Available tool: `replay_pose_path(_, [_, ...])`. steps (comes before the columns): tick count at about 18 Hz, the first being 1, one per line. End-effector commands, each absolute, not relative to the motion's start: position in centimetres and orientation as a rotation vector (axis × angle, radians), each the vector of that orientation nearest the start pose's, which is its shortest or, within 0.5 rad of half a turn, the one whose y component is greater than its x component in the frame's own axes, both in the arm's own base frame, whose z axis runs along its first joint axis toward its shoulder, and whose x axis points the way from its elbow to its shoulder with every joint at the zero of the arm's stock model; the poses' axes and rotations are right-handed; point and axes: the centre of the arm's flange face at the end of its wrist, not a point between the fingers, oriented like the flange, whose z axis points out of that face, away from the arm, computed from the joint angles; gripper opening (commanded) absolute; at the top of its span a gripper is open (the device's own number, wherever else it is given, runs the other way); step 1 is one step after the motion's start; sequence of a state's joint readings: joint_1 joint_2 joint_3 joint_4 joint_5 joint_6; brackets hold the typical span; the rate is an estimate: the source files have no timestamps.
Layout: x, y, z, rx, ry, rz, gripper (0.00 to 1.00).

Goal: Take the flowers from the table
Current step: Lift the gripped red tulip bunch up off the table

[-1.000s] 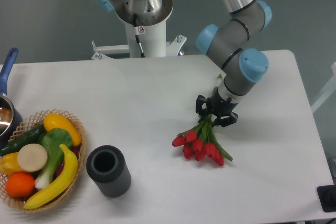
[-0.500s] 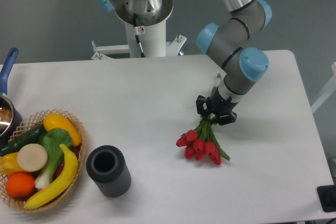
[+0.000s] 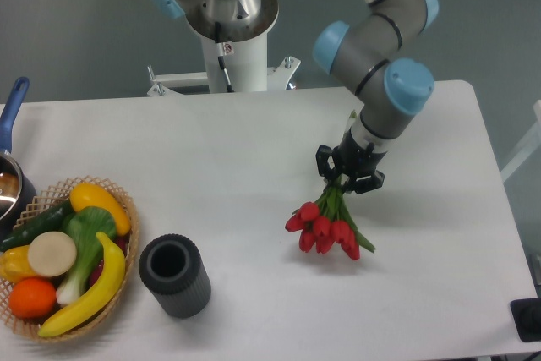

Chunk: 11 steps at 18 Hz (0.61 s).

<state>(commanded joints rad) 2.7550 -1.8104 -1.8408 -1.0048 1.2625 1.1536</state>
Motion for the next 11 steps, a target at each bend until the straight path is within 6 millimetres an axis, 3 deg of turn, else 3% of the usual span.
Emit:
replay_pose_path(3, [-43.9,36.4,34.2,-2.711,-0.002,-0.030,0.33])
replay_pose_path(4, [-43.6,37.0,36.9,-2.639,0.019,-0.005,0.33])
replay_pose_path(7, [-42.5,37.3,41.8,-2.537,0.016,0.044,0.33])
replay_pose_path(11, [-41.5,39.1,46.2,-2.362,0.051,0.005,0.33])
